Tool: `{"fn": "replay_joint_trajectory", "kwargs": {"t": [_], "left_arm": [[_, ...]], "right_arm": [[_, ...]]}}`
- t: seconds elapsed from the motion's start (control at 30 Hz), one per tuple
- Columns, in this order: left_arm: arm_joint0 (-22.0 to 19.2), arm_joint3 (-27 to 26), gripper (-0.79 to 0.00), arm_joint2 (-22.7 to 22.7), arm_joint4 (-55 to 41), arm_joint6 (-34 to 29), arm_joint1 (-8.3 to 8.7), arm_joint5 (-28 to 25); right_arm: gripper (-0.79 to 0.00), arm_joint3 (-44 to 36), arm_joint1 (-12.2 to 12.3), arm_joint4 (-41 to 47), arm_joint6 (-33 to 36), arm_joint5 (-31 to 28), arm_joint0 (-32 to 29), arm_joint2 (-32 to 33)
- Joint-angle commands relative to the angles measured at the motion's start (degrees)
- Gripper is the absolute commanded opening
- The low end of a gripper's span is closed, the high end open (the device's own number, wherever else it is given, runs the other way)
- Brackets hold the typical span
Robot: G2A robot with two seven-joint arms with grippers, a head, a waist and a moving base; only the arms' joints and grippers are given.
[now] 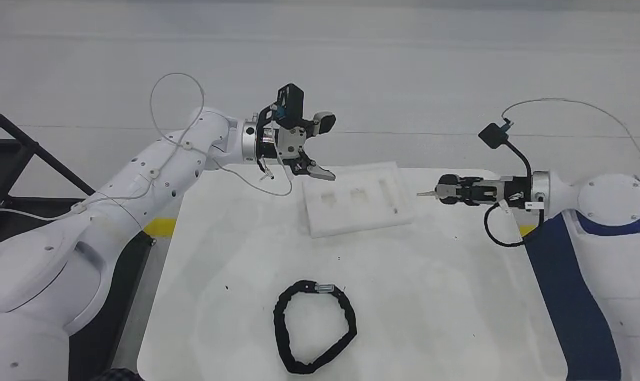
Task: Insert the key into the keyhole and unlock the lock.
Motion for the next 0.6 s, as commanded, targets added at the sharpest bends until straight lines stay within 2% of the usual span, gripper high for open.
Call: {"fn": "replay_joint_trajectory", "kwargs": {"t": [0.0,0.3,0.57], "left_arm": [[0.0,0.0,0.000,0.0,0.0,0.0,0.00,0.0],[0.2,-0.1,0.000,0.0,-0.1,-0.1,-0.01,0.2],[5.0,-3.7,0.000,0.0,2.9,-3.1,0.62,0.0]], "right_arm": [[-0.785,-0.4,0.2,0.0,-0.4,0.6,-0.7,0.8],[-0.785,-0.4,0.2,0.0,-0.4,0.6,-0.7,0.8],[-0.785,-0.4,0.2,0.0,-0.4,0.6,-0.7,0.8]]}}
